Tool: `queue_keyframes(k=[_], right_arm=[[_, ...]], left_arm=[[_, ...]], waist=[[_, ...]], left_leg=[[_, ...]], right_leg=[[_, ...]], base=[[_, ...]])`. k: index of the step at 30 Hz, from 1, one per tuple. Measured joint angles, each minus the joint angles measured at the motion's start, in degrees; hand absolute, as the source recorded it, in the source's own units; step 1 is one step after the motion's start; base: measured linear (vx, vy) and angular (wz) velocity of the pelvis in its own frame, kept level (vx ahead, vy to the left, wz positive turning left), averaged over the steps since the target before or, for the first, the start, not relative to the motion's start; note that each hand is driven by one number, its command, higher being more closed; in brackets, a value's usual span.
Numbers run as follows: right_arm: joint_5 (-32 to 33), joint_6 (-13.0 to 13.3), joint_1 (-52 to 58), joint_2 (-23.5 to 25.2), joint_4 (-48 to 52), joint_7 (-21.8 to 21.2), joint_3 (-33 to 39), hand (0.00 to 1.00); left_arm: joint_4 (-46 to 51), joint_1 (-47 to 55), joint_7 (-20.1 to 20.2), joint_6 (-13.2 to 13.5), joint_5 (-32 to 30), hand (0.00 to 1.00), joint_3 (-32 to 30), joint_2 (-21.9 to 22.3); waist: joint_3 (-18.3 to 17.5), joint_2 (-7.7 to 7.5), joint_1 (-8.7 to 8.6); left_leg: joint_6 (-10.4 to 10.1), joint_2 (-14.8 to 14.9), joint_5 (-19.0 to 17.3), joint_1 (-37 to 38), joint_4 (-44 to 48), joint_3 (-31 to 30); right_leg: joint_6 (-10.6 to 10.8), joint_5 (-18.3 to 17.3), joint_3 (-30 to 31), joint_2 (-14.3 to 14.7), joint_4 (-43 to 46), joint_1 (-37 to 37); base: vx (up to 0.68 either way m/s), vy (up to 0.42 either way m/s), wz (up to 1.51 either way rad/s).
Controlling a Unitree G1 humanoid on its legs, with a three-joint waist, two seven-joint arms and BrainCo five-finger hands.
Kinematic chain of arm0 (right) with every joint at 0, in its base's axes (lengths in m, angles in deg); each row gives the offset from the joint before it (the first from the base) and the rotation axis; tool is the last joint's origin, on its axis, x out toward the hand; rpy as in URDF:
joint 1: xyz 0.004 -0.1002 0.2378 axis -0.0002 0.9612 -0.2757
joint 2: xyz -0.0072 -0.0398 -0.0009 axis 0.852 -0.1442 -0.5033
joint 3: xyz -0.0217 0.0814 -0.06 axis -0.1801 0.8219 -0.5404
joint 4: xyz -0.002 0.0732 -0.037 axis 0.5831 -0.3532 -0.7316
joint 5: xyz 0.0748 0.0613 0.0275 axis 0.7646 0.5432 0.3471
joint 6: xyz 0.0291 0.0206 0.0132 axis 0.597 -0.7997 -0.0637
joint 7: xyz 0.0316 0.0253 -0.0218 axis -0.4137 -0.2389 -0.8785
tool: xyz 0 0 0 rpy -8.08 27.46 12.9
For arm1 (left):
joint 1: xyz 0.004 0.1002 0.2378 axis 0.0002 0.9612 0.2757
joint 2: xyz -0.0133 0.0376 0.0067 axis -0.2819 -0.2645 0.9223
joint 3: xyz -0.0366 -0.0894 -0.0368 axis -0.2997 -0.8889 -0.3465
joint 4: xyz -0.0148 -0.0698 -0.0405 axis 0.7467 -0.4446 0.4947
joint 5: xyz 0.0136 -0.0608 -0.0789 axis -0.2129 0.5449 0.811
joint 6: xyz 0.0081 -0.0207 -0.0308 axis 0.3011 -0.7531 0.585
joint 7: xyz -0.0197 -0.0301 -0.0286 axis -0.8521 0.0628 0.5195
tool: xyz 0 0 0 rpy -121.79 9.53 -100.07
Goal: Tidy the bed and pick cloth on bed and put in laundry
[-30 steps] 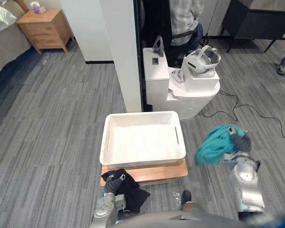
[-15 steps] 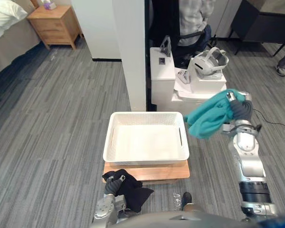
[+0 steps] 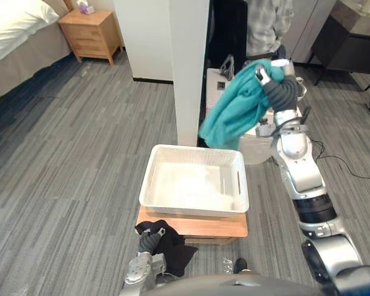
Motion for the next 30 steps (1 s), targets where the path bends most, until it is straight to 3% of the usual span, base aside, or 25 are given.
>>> queue_keyframes(k=[11, 19, 25, 30], right_arm=[[1.1, 0.7, -1.5, 1.2, -0.2, -1.6, -7.0, 1.0], [1.0, 0.2, 7.6, 6.4, -6.6, -4.9, -13.3, 1.0], [0.9, -0.7, 10.0, 8.9, -11.0, -5.7, -13.6, 1.0], [-0.3, -1.4, 14.2, 10.4, -16.9, -5.7, -13.4, 1.0]], left_arm=[[-2.2, -0.7, 0.0, 0.0, 0.4, 1.0, 1.2, -1.2], [-2.3, 0.0, 0.0, 0.0, 0.3, 1.0, 1.3, -1.6], [-2.6, -0.3, 0.0, 0.1, -0.1, 1.0, 1.2, -1.7], [-2.6, -1.9, 0.0, 0.4, -0.2, 1.0, 1.1, -1.9]], waist=[[-0.7, -0.64, 0.54], [-0.6, -0.58, 0.69], [0.8, 0.52, 0.81], [4.1, 1.56, 1.39]], left_leg=[[-0.1, 0.1, 0.2, 0.2, -0.1, 0.2], [-0.2, 0.7, 0.3, 0.1, -0.3, 0.3], [-0.4, 0.8, 0.5, -1.9, -0.1, 0.2], [-0.4, 0.8, 0.6, -3.7, 0.1, 0.0]], right_leg=[[-0.2, -0.2, 0.3, 0.2, 0.0, 0.0], [-0.6, -0.4, 0.5, 0.8, 0.0, -0.3], [-0.6, -0.4, 0.6, 0.9, 0.1, -2.1], [-0.6, -0.4, 0.4, 0.8, 0.2, -3.8]], base=[[0.0, 0.0, 0.0], [0.0, 0.0, 0.0], [0.0, -0.001, 0.01], [0.0, -0.001, 0.02]])
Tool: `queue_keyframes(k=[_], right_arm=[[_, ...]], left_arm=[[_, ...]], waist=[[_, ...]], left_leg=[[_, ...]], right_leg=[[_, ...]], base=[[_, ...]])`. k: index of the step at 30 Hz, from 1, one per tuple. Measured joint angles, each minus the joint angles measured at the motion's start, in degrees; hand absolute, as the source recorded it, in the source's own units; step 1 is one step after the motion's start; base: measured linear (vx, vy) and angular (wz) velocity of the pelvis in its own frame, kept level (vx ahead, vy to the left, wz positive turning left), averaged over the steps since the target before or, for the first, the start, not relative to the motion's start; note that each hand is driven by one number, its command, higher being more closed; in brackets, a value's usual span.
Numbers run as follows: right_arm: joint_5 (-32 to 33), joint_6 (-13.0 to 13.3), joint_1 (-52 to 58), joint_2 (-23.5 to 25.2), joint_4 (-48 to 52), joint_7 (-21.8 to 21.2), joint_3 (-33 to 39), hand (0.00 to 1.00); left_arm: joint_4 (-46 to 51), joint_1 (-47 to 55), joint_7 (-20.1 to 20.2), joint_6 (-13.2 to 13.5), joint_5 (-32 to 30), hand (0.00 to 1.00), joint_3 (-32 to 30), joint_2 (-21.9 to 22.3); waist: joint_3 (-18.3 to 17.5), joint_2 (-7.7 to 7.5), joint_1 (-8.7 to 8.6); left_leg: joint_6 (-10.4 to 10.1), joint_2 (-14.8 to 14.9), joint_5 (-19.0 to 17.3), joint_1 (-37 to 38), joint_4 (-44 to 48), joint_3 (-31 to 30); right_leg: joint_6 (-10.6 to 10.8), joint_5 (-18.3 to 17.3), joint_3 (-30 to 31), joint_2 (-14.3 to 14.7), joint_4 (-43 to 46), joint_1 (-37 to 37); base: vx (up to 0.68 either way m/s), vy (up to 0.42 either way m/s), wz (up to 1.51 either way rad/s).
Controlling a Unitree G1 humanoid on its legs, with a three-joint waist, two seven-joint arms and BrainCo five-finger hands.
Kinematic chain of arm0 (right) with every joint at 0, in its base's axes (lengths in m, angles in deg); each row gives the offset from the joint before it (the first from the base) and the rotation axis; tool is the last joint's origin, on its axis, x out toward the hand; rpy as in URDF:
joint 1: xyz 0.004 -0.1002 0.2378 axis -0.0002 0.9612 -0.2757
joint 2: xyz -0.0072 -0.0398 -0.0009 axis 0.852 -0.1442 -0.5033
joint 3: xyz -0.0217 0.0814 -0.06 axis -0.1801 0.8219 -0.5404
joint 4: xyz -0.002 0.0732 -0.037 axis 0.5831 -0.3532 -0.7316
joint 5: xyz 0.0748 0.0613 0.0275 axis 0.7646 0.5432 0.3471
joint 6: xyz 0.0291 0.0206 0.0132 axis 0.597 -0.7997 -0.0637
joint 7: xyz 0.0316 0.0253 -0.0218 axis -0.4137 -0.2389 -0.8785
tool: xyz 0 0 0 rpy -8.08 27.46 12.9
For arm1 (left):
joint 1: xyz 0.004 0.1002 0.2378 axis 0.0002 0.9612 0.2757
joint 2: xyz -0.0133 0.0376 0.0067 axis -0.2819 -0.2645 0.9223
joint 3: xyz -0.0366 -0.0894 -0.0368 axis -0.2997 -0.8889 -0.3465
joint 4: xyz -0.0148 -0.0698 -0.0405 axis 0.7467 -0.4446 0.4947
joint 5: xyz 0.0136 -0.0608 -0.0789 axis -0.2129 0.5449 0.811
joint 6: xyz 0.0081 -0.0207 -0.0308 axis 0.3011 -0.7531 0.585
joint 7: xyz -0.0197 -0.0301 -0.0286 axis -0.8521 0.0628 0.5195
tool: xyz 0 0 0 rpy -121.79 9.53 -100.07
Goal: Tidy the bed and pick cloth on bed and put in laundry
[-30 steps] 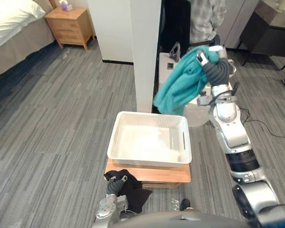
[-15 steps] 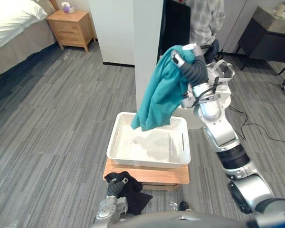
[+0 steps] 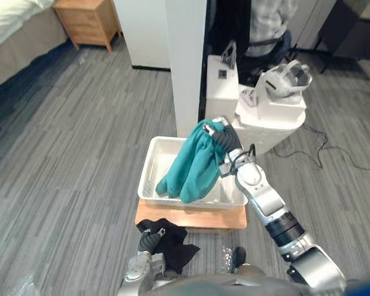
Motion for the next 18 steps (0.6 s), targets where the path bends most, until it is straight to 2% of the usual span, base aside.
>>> queue_keyframes(k=[9, 14, 15, 18], right_arm=[[-2.8, -0.6, -0.4, 2.2, -12.4, 1.2, 1.5, 1.0], [-3.2, -0.7, -1.7, 3.4, -20.0, 2.3, 3.9, 1.0], [-3.2, -0.7, -1.8, 3.4, -20.8, 2.4, 4.6, 0.0], [-3.4, -0.7, -2.5, 3.4, -23.1, 3.3, 5.8, 0.0]], left_arm=[[-0.1, -3.3, 0.0, 1.0, 0.0, 1.0, 0.0, 0.9], [-1.5, -4.6, 0.0, 1.7, 0.0, 1.0, 0.0, 0.6], [-1.6, -4.6, 0.0, 1.7, 0.0, 1.0, 0.0, 0.6], [-1.6, -5.6, 0.0, 2.2, 0.0, 1.0, 0.0, 0.6]], waist=[[6.1, 2.15, 0.49], [7.8, 3.62, 0.8], [7.9, 3.83, 0.7], [8.0, 4.07, 0.69]], left_leg=[[0.1, -0.3, -0.1, -2.8, 2.1, -0.2], [0.5, -0.5, 0.2, -5.1, 2.1, -0.5], [0.6, -0.6, 0.4, -5.5, 2.1, -0.6], [0.6, -0.8, 1.0, -6.5, 1.5, -1.1]], right_leg=[[0.0, -0.4, -0.6, -1.0, 2.1, -2.6], [-0.1, -0.6, -1.1, -1.2, 2.5, -4.8], [-0.1, -0.6, -1.2, -1.3, 2.6, -5.1], [0.0, -0.6, -1.6, -1.5, 2.8, -6.2]], base=[[0.02, 0.009, 0.05], [-0.03, -0.01, 0.04], [-0.03, -0.01, 0.03], [-0.01, -0.008, 0.09]])
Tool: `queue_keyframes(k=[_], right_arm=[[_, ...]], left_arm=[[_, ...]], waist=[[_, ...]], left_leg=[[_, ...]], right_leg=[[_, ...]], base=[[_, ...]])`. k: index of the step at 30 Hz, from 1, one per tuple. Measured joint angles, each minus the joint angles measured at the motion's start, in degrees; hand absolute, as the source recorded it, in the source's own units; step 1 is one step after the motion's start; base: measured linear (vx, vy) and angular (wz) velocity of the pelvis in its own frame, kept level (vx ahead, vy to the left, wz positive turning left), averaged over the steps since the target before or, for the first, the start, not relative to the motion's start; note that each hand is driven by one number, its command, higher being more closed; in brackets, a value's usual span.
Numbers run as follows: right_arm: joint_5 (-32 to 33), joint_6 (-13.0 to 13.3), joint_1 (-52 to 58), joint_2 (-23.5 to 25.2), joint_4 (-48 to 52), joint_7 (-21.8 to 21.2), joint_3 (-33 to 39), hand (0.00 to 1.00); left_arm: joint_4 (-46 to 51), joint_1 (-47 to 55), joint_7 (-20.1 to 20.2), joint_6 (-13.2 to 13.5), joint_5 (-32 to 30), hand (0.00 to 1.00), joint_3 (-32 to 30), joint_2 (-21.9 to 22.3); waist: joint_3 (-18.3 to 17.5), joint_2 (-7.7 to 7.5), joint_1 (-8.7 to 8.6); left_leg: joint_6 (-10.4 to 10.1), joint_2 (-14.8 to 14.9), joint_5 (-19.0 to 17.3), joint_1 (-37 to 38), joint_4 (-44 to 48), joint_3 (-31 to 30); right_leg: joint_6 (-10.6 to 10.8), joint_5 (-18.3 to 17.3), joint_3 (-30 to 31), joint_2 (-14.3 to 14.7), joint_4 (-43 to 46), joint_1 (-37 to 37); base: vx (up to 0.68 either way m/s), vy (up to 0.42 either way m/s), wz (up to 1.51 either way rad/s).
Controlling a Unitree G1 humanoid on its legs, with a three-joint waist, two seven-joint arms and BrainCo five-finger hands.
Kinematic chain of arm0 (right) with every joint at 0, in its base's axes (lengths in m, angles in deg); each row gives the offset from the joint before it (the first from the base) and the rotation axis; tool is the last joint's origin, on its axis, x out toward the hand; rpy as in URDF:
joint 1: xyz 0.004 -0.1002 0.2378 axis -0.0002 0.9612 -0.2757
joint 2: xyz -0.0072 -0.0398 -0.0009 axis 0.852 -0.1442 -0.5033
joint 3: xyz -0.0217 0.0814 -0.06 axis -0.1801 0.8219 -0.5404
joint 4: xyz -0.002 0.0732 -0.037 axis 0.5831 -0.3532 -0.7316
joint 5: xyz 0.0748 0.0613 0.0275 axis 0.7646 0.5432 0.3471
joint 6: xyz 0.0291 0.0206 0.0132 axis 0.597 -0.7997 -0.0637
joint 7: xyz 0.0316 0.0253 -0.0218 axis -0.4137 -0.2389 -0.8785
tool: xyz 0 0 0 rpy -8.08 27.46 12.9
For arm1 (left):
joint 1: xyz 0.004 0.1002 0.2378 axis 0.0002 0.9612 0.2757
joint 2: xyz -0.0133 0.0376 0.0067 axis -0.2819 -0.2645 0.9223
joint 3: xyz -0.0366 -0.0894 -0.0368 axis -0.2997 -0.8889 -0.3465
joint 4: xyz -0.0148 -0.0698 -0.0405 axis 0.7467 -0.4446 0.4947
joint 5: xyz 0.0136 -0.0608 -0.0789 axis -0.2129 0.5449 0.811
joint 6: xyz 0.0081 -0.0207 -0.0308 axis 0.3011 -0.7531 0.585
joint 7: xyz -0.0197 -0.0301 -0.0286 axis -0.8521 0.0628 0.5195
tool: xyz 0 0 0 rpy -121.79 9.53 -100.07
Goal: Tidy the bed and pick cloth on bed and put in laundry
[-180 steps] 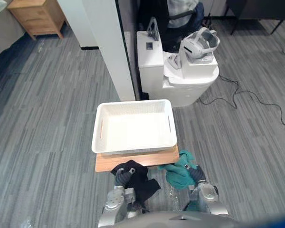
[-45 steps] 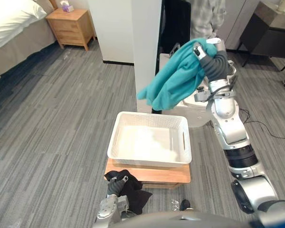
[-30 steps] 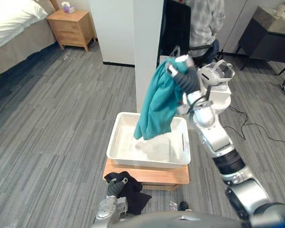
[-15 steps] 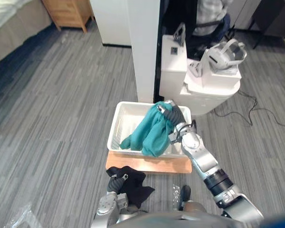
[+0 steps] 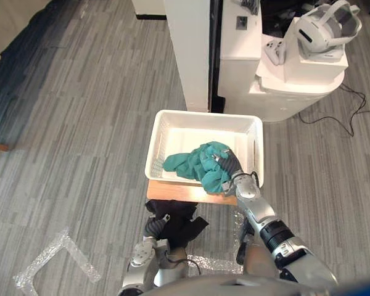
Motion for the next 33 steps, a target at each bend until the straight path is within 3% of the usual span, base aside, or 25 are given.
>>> queue_keyframes(k=[11, 16, 22, 33], right_arm=[[-4.3, -0.1, 0.2, -0.1, -3.1, 1.5, 2.8, 0.0], [-4.3, -0.3, 4.0, -1.4, 2.5, 1.6, 4.3, 0.0], [-4.4, -0.6, 8.1, -2.2, 10.5, 1.8, 6.8, 0.0], [-6.4, -0.6, 14.7, -2.4, 19.7, 2.3, 10.6, 0.0]], left_arm=[[0.0, -0.3, 0.0, 0.7, -0.1, 1.0, 0.1, 0.1], [0.1, -0.2, 0.0, 0.5, -0.1, 1.0, 0.1, 0.1], [0.2, 0.0, 0.0, 0.2, -0.2, 1.0, 0.2, 0.0], [0.7, 1.3, 0.0, -1.2, -1.9, 1.0, 0.6, -0.6]], waist=[[0.2, 0.29, -0.21], [0.2, 0.06, -0.35], [-0.3, -0.97, -1.54], [-3.7, -3.29, -1.94]], left_leg=[[0.1, -0.2, 0.6, 0.5, -0.9, -0.5], [-0.1, -0.2, 0.7, 2.5, -2.0, -0.1], [-0.1, -0.3, 0.7, 4.6, -2.9, 1.3], [-0.3, -0.2, -0.2, 7.5, -2.8, 3.6]], right_leg=[[0.2, 0.4, -0.7, -0.1, -1.0, 1.1], [0.3, 1.0, -0.6, 0.2, -2.4, 2.9], [0.5, 2.2, 0.4, 0.6, -4.7, 4.8], [0.4, 2.4, 2.6, 1.0, -5.0, 6.0]], base=[[0.0, -0.003, 0.03], [0.0, -0.003, -0.03], [0.0, -0.004, -0.12], [-0.01, -0.001, -0.11]])
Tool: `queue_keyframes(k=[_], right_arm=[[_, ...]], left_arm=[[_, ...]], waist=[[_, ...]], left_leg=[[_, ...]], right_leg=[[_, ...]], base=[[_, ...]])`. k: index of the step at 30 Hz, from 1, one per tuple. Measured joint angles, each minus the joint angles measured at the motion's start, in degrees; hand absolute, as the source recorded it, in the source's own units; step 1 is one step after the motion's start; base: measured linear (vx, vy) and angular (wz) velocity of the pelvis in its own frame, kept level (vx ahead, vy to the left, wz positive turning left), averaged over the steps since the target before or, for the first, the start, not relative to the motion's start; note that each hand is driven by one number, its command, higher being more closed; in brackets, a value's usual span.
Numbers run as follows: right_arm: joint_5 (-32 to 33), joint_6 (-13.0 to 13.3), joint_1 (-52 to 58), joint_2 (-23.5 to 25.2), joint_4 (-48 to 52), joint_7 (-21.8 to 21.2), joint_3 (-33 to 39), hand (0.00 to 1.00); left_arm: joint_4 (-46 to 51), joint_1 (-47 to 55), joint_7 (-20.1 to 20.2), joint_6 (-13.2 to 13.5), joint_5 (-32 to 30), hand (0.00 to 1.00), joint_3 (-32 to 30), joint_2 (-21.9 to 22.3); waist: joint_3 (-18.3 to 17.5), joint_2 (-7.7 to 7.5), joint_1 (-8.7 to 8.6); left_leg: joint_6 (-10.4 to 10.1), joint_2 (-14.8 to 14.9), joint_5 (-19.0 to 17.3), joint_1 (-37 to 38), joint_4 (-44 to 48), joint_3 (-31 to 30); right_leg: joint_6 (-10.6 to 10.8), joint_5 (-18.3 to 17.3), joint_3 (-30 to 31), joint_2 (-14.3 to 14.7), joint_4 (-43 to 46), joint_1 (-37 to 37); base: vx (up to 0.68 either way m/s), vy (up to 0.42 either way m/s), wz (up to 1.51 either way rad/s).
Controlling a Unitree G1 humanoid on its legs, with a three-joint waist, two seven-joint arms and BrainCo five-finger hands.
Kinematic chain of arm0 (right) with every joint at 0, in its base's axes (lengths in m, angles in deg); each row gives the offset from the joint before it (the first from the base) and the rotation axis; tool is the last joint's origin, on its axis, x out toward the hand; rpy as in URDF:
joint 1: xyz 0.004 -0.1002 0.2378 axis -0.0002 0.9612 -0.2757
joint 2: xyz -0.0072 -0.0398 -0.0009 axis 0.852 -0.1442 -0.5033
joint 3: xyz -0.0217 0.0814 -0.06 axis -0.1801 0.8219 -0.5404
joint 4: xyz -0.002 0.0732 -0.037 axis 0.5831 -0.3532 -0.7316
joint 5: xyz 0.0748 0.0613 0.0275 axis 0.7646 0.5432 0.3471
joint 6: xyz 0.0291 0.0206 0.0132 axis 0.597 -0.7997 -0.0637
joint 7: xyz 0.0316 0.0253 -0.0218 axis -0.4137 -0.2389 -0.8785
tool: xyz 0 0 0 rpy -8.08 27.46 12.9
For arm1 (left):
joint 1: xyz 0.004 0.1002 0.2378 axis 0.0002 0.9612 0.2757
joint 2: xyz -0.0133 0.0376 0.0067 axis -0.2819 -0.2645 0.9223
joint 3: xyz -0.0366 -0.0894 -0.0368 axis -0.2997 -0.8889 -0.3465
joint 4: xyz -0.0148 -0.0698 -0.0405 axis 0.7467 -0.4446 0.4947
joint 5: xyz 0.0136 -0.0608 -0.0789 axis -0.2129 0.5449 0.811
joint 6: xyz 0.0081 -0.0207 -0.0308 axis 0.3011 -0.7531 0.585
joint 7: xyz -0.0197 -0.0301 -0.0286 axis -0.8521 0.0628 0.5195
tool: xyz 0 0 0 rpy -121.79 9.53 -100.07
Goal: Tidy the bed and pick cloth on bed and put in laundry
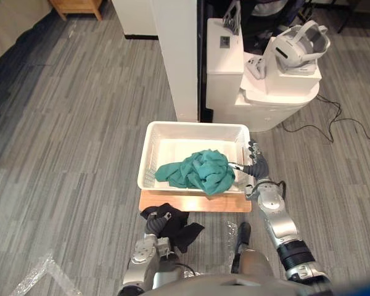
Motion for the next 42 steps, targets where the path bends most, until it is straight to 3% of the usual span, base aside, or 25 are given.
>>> queue_keyframes(k=[3, 8, 15, 21, 32, 42], right_arm=[[0.0, 0.1, 2.9, 0.1, 3.3, 0.5, 3.9, 0.0], [1.4, 0.0, 7.9, 0.1, 1.9, 3.0, 13.1, 0.0], [6.0, -0.2, 12.0, 0.5, -13.4, 4.3, 18.2, 0.0], [8.6, -1.0, 13.3, 0.7, -22.9, 3.6, 18.5, 0.0], [9.0, -1.3, 12.5, 0.7, -32.1, 1.5, 16.6, 0.0], [9.0, -1.3, 11.9, 0.6, -37.8, 1.0, 14.4, 0.0]], left_arm=[[1.4, 2.1, 0.0, -0.2, 0.0, 1.0, -0.1, 0.0], [2.1, 3.3, 0.0, -0.7, 0.0, 1.0, 0.0, 0.1], [10.9, 4.1, 0.4, -1.1, 0.2, 1.0, 2.0, -0.2], [12.8, 3.3, 1.5, -1.1, 0.7, 1.0, 6.5, -1.1], [22.5, 2.5, 5.4, 0.1, 4.3, 1.0, 16.2, -2.5], [38.0, 0.9, 6.2, 2.8, 11.8, 1.0, 16.6, -2.5]], waist=[[-1.3, 0.03, -0.1], [-2.8, 0.38, -1.67], [-5.2, 1.44, -2.85], [-7.0, 2.41, -4.27], [-7.8, 2.16, -5.0], [-9.4, 2.32, -5.56]], left_leg=[[-0.1, 0.0, -0.4, 0.7, 0.1, 0.8], [-0.1, 0.1, -1.1, 0.9, 1.0, 1.1], [-0.2, 0.2, -1.4, 1.8, 1.1, 2.1], [-0.2, 0.2, -1.4, 1.9, 1.1, 2.3], [-0.3, 0.3, -1.8, 3.2, 0.9, 2.8], [-0.3, 0.2, -1.8, 3.6, 0.8, 2.1]], right_leg=[[0.0, 0.0, 0.8, 0.1, 0.0, 0.1], [0.0, 0.0, 1.2, 0.2, 0.0, 0.4], [0.0, 0.0, 1.6, 0.3, 0.0, 0.9], [0.0, 0.0, 1.6, 0.3, -0.1, 1.0], [-0.1, 0.0, 2.0, 0.4, -0.1, 1.8], [-0.3, -0.2, 1.5, 0.4, -0.1, 2.4]], base=[[-0.01, -0.002, -0.14], [0.0, -0.002, -0.05], [-0.02, -0.006, -0.06], [-0.01, -0.003, -0.01], [0.0, -0.001, -0.01], [0.0, -0.002, 0.02]])
